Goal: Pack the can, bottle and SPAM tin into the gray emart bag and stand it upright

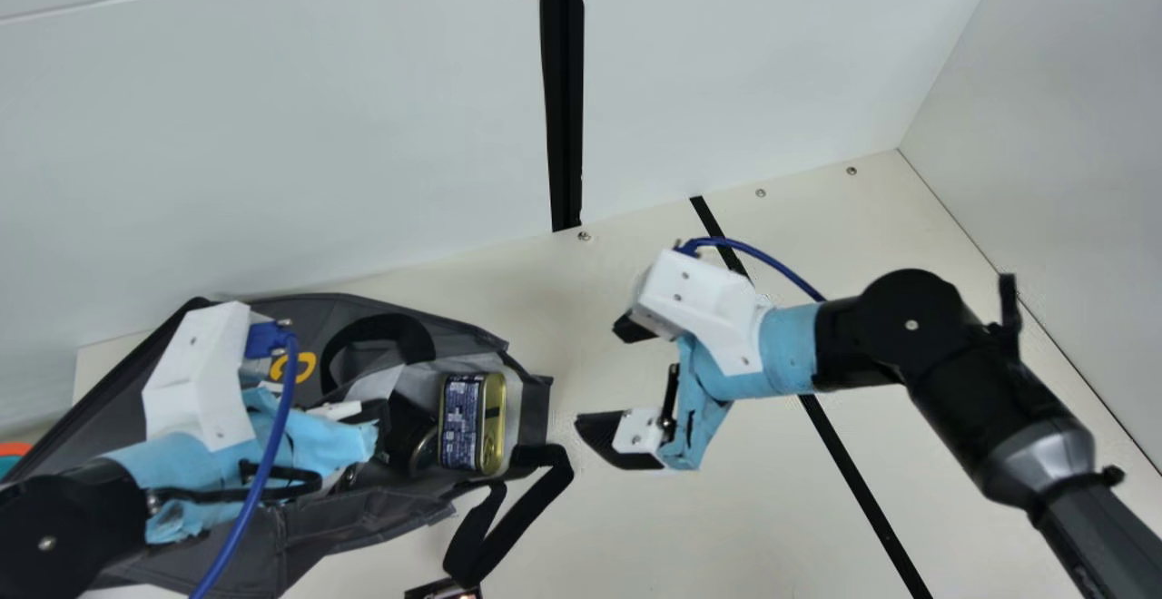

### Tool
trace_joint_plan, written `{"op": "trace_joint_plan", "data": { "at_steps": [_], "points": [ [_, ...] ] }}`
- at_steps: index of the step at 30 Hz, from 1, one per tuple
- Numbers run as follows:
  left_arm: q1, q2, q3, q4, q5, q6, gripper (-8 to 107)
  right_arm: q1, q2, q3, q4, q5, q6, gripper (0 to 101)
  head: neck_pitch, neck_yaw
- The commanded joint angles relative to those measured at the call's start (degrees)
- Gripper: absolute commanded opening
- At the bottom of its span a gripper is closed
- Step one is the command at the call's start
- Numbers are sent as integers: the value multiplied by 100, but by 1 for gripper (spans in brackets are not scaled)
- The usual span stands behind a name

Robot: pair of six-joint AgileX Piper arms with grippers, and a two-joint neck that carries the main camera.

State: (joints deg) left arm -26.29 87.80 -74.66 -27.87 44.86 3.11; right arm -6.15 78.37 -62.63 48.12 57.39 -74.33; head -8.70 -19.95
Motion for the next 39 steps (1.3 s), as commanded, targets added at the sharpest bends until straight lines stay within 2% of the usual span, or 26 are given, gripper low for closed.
{"op": "trace_joint_plan", "data": {
  "at_steps": [1,10,24,39],
  "points": [
    [0,0,0,0,0,0,-8,-188,-100,44,-26,16,41,95,-130,-5],
    [0,0,0,0,0,0,-8,-924,-672,319,-249,-32,378,95,-130,-5],
    [0,0,0,0,0,0,-8,-2113,-1555,615,-1016,-173,1146,95,-130,-5],
    [0,0,0,0,0,0,-8,-3022,-2146,501,-2413,-407,2689,95,-130,-5]
  ]
}}
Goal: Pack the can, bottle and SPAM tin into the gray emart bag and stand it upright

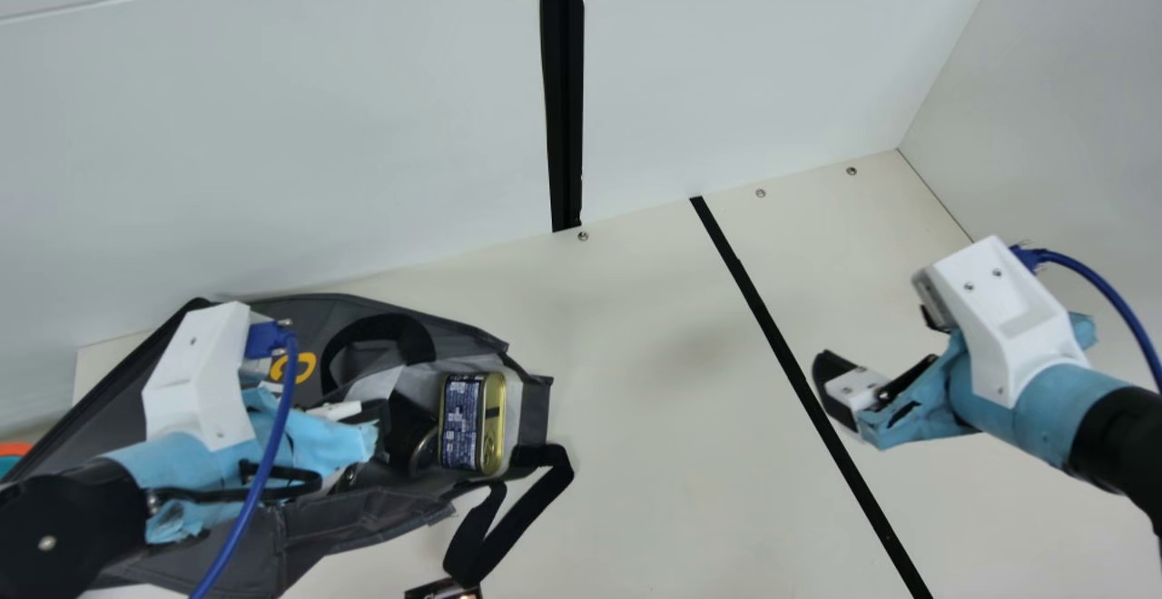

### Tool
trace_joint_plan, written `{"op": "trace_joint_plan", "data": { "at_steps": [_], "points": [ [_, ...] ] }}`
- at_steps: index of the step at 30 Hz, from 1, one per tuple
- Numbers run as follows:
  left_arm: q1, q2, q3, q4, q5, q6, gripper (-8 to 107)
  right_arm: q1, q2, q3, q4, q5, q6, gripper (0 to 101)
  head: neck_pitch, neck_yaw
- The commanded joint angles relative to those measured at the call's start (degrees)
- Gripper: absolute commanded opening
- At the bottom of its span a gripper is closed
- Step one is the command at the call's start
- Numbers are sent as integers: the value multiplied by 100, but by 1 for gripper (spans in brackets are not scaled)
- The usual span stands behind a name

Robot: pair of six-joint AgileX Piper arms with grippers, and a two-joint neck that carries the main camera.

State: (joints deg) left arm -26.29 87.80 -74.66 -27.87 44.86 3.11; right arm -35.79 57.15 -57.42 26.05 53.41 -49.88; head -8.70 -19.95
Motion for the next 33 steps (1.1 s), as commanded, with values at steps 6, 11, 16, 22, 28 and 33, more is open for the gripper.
{"op": "trace_joint_plan", "data": {
  "at_steps": [6,11,16,22,28,33],
  "points": [
    [0,0,0,0,0,0,-8,-363,-178,-181,-749,90,891,95,-130,-5],
    [0,0,0,0,0,0,-8,-572,-259,-358,-1156,259,1385,95,-130,-5],
    [0,0,0,0,0,0,-8,-693,-324,-553,-1512,451,1816,95,-130,-5],
    [0,0,0,0,0,0,-8,-737,-389,-816,-1936,695,2306,95,-130,-5],
    [0,0,0,0,0,0,-8,-653,-432,-1110,-2343,961,2776,95,-130,-5],
    [0,0,0,0,0,0,-8,-449,-458,-1411,-2656,1219,3168,95,-130,-5]
  ]
}}
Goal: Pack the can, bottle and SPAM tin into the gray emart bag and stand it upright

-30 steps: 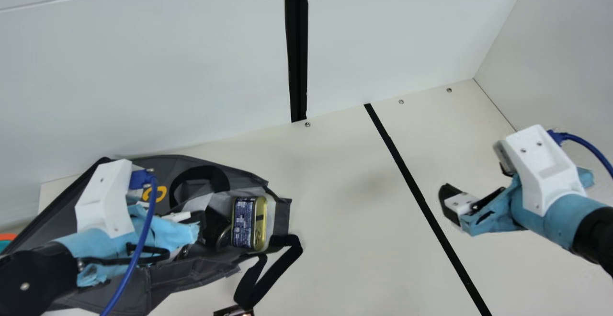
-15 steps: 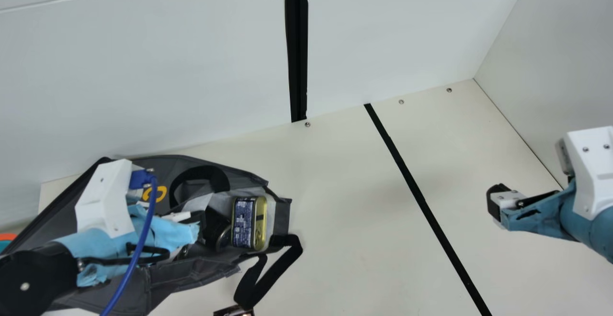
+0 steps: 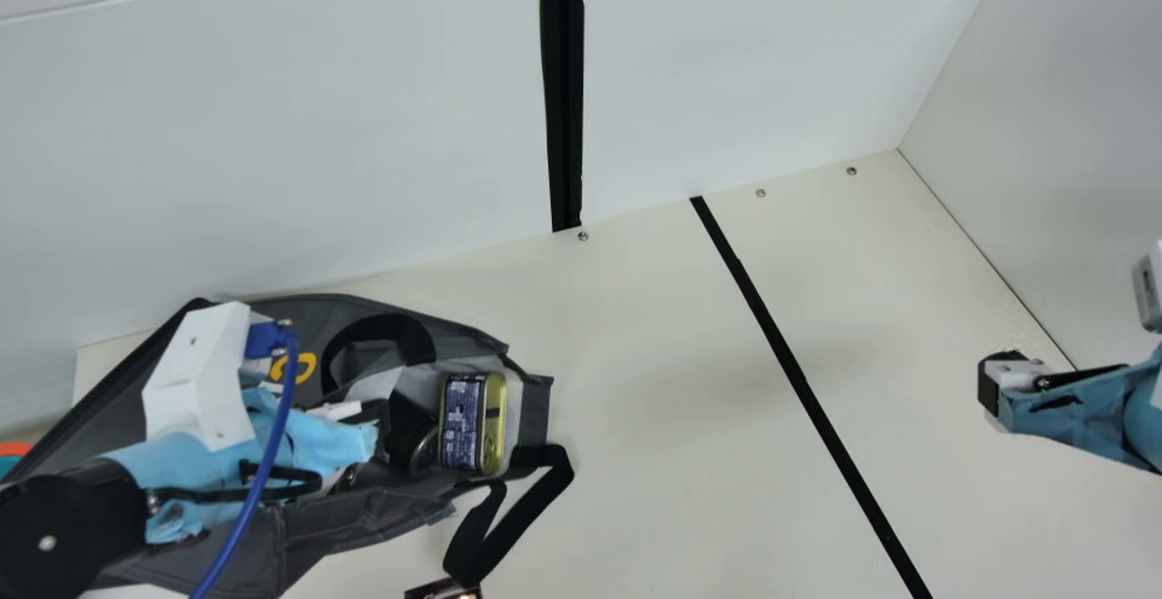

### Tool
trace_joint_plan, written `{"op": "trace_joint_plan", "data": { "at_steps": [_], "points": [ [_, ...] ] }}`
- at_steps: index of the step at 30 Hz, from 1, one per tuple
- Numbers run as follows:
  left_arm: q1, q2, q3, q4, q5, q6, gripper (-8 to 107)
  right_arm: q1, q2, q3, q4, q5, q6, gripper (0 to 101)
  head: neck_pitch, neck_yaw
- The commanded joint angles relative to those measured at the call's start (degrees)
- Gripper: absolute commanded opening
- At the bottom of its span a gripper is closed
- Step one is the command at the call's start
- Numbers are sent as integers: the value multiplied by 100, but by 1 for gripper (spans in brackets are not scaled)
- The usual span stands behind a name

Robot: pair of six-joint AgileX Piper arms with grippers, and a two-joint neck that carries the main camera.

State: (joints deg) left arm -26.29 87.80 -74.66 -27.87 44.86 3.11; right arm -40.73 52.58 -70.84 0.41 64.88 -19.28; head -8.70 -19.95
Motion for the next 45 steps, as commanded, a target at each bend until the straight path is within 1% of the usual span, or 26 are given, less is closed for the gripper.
{"op": "trace_joint_plan", "data": {
  "at_steps": [1,8,13,19,34,45],
  "points": [
    [0,0,0,0,0,0,-8,99,-4,-135,-155,124,188,95,-130,-5],
    [0,0,0,0,0,0,-8,510,-10,-610,-527,502,709,95,-130,-5],
    [0,0,0,0,0,0,-8,715,-10,-678,-633,502,990,95,-130,-5],
    [0,0,0,0,0,0,-8,790,-29,-744,-582,502,1176,95,-130,-5],
    [0,0,0,0,0,0,-8,731,-100,-980,-286,502,1292,95,-130,-5],
    [0,0,0,0,0,0,-8,759,-138,-967,-185,502,1446,95,-130,-5]
  ]
}}
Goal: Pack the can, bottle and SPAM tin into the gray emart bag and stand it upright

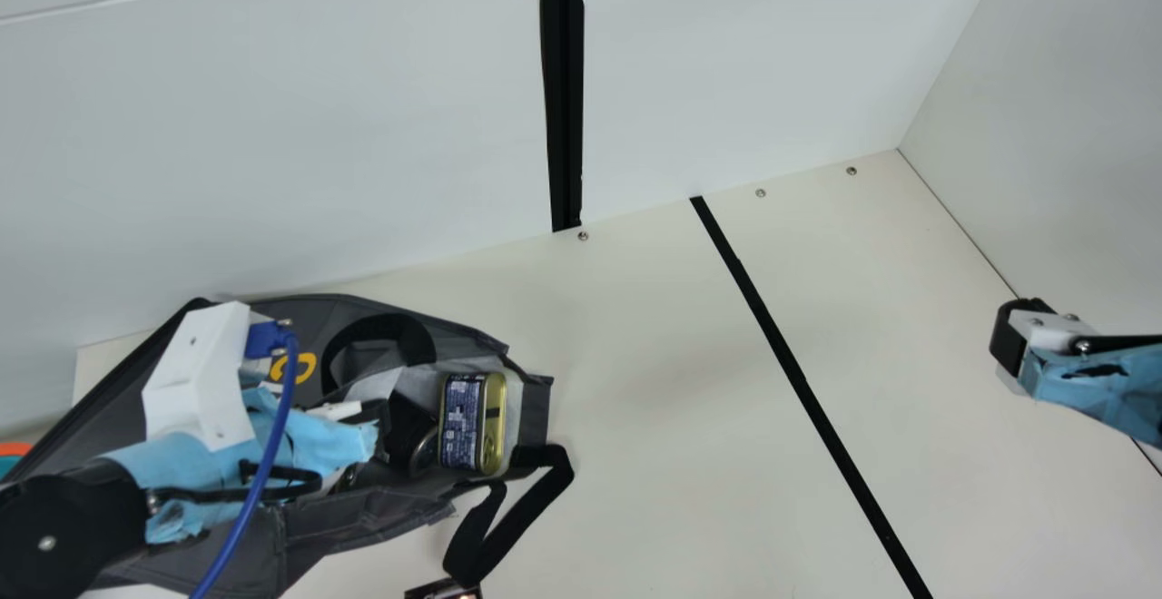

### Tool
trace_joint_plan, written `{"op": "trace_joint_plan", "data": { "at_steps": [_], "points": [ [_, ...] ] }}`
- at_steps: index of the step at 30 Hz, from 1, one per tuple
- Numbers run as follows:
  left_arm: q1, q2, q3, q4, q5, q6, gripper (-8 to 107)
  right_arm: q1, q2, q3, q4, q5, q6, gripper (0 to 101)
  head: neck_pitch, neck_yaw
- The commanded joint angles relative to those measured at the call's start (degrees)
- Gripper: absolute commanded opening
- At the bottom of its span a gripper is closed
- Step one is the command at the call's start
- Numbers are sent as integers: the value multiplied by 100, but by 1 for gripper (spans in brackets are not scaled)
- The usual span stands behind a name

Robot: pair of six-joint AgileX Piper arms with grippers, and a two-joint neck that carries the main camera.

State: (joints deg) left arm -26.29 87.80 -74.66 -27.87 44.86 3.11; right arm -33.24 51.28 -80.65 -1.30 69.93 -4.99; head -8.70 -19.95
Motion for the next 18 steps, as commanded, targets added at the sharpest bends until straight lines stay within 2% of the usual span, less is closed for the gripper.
{"op": "trace_joint_plan", "data": {
  "at_steps": [1,18],
  "points": [
    [0,0,0,0,0,0,-8,10,-9,18,-5,-3,25,95,-130,-5],
    [0,0,0,0,0,0,-8,145,28,62,-3,-3,133,95,-130,-5]
  ]
}}
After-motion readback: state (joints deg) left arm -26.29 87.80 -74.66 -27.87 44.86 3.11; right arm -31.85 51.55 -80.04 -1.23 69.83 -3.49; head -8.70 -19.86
